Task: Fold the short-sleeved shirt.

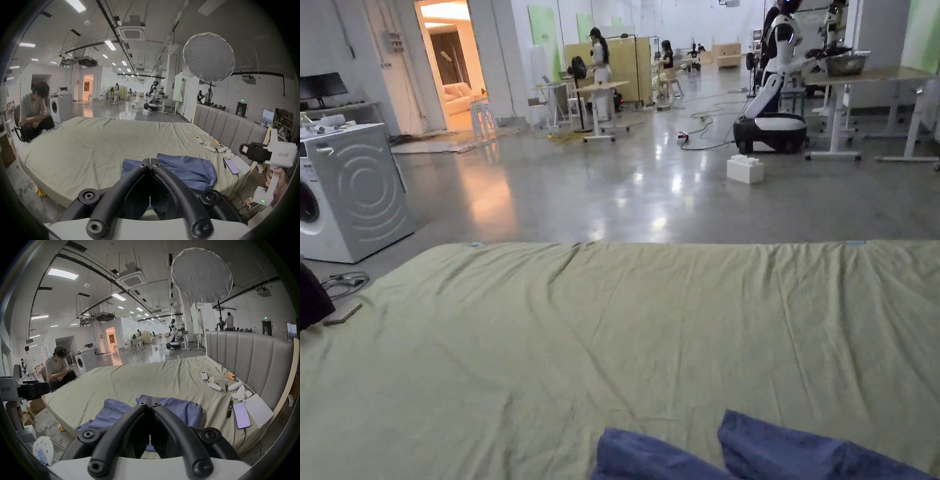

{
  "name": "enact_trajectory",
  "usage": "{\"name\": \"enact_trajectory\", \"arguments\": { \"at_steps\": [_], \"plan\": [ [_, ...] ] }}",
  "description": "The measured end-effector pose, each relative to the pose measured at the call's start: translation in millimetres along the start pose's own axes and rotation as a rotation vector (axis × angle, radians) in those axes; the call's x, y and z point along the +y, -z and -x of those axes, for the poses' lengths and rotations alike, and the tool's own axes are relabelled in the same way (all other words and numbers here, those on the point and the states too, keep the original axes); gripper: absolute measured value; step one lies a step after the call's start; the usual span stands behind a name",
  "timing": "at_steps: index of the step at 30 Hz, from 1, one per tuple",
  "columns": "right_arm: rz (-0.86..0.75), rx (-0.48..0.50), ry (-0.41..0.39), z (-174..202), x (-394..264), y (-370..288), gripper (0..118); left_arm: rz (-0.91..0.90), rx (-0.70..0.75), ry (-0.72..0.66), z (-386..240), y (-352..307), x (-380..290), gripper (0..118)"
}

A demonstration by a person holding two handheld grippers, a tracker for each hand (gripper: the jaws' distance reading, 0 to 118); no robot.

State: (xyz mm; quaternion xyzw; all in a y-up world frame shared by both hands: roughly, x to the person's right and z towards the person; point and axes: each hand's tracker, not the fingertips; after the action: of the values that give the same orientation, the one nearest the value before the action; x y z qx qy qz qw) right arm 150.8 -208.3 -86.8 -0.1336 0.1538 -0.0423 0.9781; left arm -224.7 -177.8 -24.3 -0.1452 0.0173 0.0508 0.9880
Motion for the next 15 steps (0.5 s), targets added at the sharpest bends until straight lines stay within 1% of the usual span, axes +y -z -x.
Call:
{"name": "enact_trajectory", "arguments": {
  "at_steps": [2,3,4,5,6,7,8,9,11,13,15],
  "plan": [
    [0.013,-0.003,0.018,-4.3,-3.8,8.0,1,0.003,-0.017,-0.016,6.9,26.7,4.6,0],
    [0.024,-0.002,0.03,-7.5,-6.2,12.4,1,0.007,-0.021,-0.026,11.1,43.0,5.1,7],
    [0.035,-0.004,0.043,-10.3,-8.5,16.4,1,0.028,-0.037,-0.042,15.4,61.2,4.6,20],
    [0.047,-0.007,0.056,-13.4,-10.9,20.9,1,0.061,-0.051,-0.066,20.6,83.7,2.7,40],
    [0.061,-0.007,0.068,-17.1,-14.0,25.0,1,0.099,-0.05,-0.089,26.1,108.6,0.9,72],
    [0.073,-0.009,0.074,-20.1,-16.9,28.0,1,0.151,-0.058,-0.119,32.0,133.3,-1.9,89],
    [0.087,-0.019,0.074,-23.0,-20.6,30.1,1,0.216,-0.075,-0.146,37.8,161.4,-6.2,97],
    [0.103,-0.034,0.069,-25.9,-24.3,31.4,1,0.294,-0.09,-0.166,43.7,191.4,-12.8,97],
    [0.142,-0.06,0.055,-31.7,-30.9,31.3,1,0.324,-0.061,-0.198,53.0,244.2,-27.4,97],
    [0.174,-0.088,0.047,-38.5,-38.4,29.0,1,0.403,-0.033,-0.181,57.7,298.2,-39.6,97],
    [0.208,-0.117,0.069,-47.2,-45.2,26.4,1,0.467,0.003,-0.16,62.9,350.3,-52.8,96]
  ]
}}
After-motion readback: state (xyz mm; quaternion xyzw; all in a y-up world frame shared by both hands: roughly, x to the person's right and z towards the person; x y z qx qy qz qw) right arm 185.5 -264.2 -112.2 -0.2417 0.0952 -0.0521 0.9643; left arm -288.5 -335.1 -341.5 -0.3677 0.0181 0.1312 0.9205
